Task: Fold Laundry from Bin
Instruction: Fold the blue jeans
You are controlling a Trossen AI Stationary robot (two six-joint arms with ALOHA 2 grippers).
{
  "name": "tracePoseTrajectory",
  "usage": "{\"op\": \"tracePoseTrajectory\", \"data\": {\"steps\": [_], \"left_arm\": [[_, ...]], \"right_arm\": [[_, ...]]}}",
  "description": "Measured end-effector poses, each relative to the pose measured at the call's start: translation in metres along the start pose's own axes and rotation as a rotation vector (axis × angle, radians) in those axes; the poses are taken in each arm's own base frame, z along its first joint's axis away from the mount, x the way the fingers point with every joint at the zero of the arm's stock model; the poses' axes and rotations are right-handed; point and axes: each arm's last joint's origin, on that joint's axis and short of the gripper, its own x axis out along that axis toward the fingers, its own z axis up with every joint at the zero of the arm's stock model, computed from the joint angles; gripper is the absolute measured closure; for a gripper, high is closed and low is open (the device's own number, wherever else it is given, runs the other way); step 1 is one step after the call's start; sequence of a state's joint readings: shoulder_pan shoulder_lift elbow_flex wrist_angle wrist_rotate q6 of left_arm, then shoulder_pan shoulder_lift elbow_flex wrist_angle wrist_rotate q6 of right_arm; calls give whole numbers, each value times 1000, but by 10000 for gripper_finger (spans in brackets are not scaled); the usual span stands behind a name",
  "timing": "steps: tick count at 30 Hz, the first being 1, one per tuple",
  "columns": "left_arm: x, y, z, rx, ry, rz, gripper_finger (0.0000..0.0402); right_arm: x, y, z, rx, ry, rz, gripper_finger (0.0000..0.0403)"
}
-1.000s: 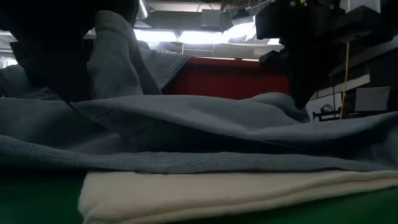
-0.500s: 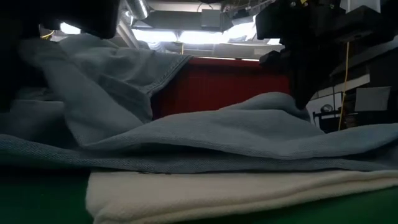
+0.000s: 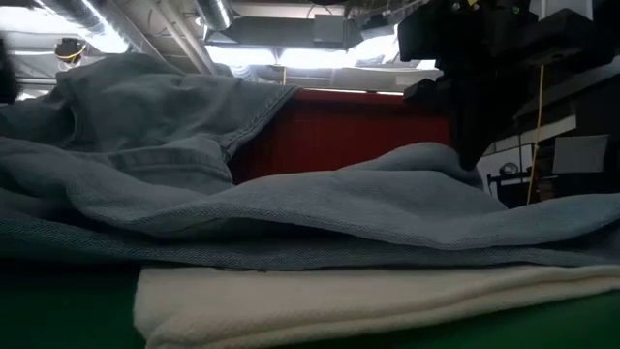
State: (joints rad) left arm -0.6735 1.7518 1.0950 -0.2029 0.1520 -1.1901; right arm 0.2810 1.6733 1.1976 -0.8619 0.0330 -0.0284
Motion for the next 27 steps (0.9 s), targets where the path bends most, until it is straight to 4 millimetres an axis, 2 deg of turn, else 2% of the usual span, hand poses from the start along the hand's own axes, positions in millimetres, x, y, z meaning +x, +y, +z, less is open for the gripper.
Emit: {"op": "tracePoseTrajectory", "data": {"steps": [4, 10, 15, 19, 27], "left_arm": [[-2, -2, 13, 84, -191, 14, 301], [-9, 8, 37, 141, -531, 191, 301], [-11, 7, 58, 248, -673, 203, 301], [3, 11, 78, 311, -801, 199, 301], [32, 37, 114, 360, -912, 171, 301]], "right_arm": [[0, 0, 0, -2, 0, 0, 393], [0, 0, 0, -3, -4, 0, 393], [0, 0, 1, -2, -6, 0, 393], [0, 0, 2, -2, -22, -1, 393], [0, -1, 4, -2, -39, -32, 393]]}}
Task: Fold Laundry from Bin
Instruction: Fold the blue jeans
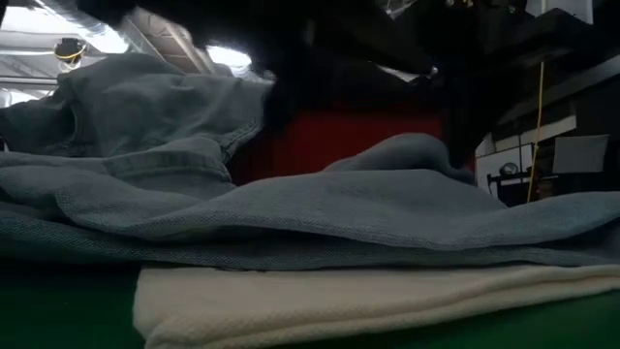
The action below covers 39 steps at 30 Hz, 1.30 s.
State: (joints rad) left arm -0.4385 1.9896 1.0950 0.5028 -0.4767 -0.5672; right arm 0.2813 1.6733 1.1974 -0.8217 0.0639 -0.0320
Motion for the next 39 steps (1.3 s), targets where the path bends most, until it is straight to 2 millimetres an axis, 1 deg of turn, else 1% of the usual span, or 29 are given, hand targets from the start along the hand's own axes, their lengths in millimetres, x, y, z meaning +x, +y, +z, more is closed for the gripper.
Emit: {"op": "tracePoseTrajectory", "data": {"steps": [4, 7, 11, 14, 18, 24, 27, 33, 36, 39], "left_arm": [[16, 15, -9, -8, 23, -10, 301], [24, 23, -20, 3, 67, -8, 301], [32, 31, -40, 27, 155, -17, 301], [35, 37, -53, 42, 222, -10, 301], [35, 37, -56, 36, 268, -13, 301], [34, 37, -58, 40, 283, -15, 301], [34, 38, -58, 41, 285, -14, 301], [34, 37, -59, 42, 290, -16, 301], [34, 38, -59, 41, 293, -19, 301], [33, 36, -60, 42, 303, -34, 301]], "right_arm": [[0, -1, 1, 6, -13, -25, 393], [0, -1, 1, 6, -13, -25, 393], [0, -1, 1, 7, -13, -29, 393], [0, -2, 2, 10, -16, -69, 393], [0, -5, 1, 10, -12, -170, 393], [-1, -8, 2, 10, -11, -302, 393], [-1, -9, 1, 2, -8, -316, 393], [-1, -8, 1, -1, -3, -274, 392], [-1, -7, 1, 2, 0, -249, 375], [-1, -8, 0, 3, 6, -259, 332]]}}
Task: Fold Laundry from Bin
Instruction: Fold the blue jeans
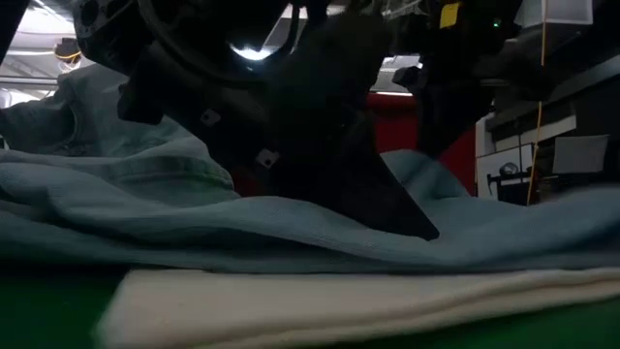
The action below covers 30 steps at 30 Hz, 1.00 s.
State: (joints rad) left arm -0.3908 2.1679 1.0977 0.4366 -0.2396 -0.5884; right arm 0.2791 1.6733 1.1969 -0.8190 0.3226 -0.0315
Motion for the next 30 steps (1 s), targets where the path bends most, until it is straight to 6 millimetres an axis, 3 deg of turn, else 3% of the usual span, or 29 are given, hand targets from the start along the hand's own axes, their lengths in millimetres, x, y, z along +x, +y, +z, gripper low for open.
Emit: {"op": "tracePoseTrajectory", "data": {"steps": [6, 11, 14, 18, 23, 30], "left_arm": [[0, 0, -1, 0, 3, -4, 301], [0, 0, 0, 0, 3, -3, 301], [0, 0, 0, -1, 2, -2, 301], [0, 0, 0, -1, -1, 0, 301], [0, 0, 0, -2, -3, 0, 301], [0, 1, 0, -2, -5, 1, 301]], "right_arm": [[-1, -2, -8, -10, 81, -58, 239], [-4, 1, -25, 91, 255, 32, 208], [-4, 6, -28, 138, 294, 176, 206], [12, 16, -28, 130, 207, 339, 214], [27, 20, -35, 103, 161, 310, 234], [27, 20, -32, 105, 130, 292, 272]]}}
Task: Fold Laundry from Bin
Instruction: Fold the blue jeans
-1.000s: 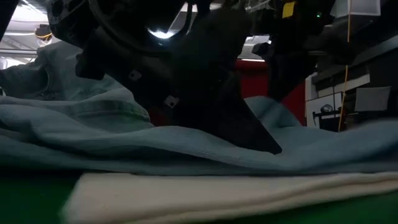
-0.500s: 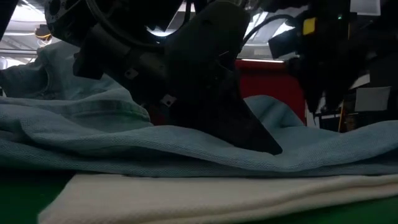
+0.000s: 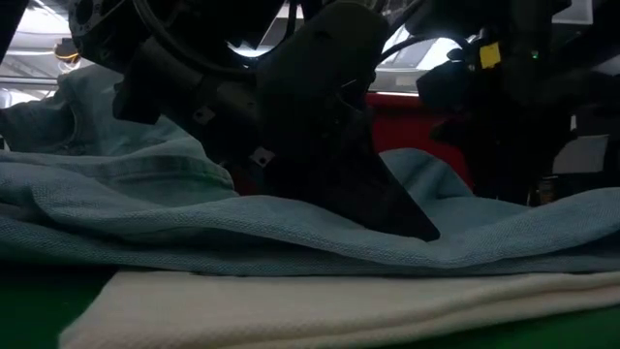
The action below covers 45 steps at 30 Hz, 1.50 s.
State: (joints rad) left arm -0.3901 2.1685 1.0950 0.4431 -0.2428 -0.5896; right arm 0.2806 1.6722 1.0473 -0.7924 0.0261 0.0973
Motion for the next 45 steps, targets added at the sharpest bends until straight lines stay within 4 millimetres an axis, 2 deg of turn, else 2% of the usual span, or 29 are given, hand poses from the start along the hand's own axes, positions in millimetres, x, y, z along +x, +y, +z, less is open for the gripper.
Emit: {"op": "tracePoseTrajectory", "data": {"steps": [7, 13, 26, 29, 34, 39, 45], "left_arm": [[0, 0, 0, -1, -1, 0, 301], [0, 0, 0, -1, -2, 1, 301], [0, 0, 0, -2, -3, 1, 301], [0, 0, 0, -2, -3, 1, 301], [0, 0, 0, 3, -3, 1, 301], [0, -1, -1, 18, -3, -1, 301], [-1, -5, -3, 32, -5, 0, 301]], "right_arm": [[0, 0, 4, 2, -39, -13, 296], [0, -2, 1, 2, -13, -68, 295], [0, 0, 5, 5, -54, -19, 296], [0, -1, 5, 5, -51, -50, 317], [0, -2, 4, -38, -44, -77, 391], [0, -5, 3, -131, -35, -213, 378], [-1, -9, 4, -285, -10, -330, 397]]}}
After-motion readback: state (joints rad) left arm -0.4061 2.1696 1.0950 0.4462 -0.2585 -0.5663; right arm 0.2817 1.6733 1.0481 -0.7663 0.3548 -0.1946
